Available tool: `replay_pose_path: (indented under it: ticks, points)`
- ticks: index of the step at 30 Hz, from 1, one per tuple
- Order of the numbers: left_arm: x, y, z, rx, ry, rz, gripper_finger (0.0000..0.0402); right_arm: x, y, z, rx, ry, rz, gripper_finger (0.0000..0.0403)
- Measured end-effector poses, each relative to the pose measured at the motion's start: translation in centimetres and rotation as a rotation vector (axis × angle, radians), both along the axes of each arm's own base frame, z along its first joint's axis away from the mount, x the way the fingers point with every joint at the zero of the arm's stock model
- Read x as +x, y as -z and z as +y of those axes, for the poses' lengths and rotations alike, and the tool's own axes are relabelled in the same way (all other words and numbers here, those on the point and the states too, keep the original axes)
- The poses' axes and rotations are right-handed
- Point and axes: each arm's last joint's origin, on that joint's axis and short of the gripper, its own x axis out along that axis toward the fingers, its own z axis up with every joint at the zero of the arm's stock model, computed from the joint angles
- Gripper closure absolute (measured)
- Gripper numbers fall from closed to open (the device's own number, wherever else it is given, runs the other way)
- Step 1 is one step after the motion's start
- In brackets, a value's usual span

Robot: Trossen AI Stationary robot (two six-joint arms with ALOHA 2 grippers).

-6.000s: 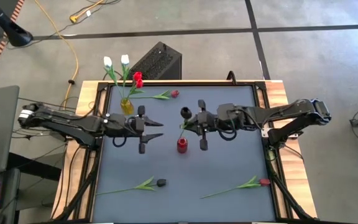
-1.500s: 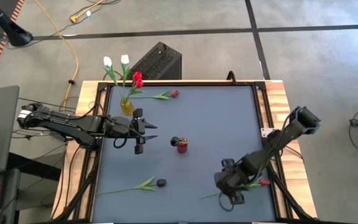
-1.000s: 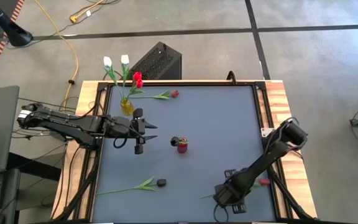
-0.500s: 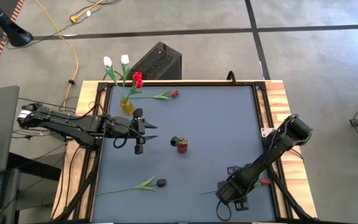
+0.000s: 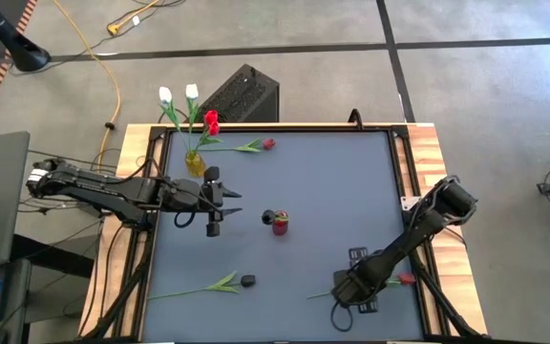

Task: Sort flowers into vase by color
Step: Put the bottom dark red tulip into the red vase

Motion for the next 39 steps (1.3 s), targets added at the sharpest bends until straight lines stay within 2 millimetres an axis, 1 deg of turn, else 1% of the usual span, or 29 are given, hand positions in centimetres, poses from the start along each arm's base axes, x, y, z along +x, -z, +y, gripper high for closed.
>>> replay_pose_path:
  ticks: [3,6,15,18,21,24,27,30,34,39]
  points:
    - [0.0,0.0,0.0,0.000,0.000,0.001,0.0244,-0.1,0.2,-0.1,0.001,0.011,0.010,0.0171]
    - [0.0,0.1,0.0,0.001,-0.001,0.007,0.0244,-0.1,0.2,-0.1,0.015,0.005,0.009,0.0205]
    - [0.0,0.0,0.0,0.001,-0.001,0.005,0.0244,0.3,0.0,0.4,0.074,-0.002,-0.008,0.0350]
    - [0.0,0.0,0.0,0.000,-0.002,0.005,0.0244,0.8,-0.5,0.4,0.110,0.004,0.002,0.0385]
    - [0.0,0.0,0.0,0.000,-0.002,0.004,0.0244,1.4,-1.2,0.4,0.125,-0.002,-0.010,0.0386]
    - [0.0,0.0,0.0,-0.002,-0.004,0.002,0.0244,2.2,-2.1,0.3,0.106,-0.026,-0.049,0.0373]
    - [0.0,0.0,0.0,-0.004,-0.005,0.000,0.0244,2.9,-3.4,0.2,0.075,-0.074,-0.087,0.0372]
    - [0.0,0.0,0.0,-0.005,-0.006,0.000,0.0244,3.6,-4.9,0.0,0.028,-0.148,-0.130,0.0382]
    - [0.0,0.0,0.0,-0.005,-0.006,0.000,0.0244,4.3,-7.2,-0.3,-0.093,-0.268,-0.188,0.0384]
    - [0.0,0.0,0.0,-0.003,-0.011,0.002,0.0244,4.6,-9.4,-1.0,-0.327,-0.443,-0.241,0.0382]
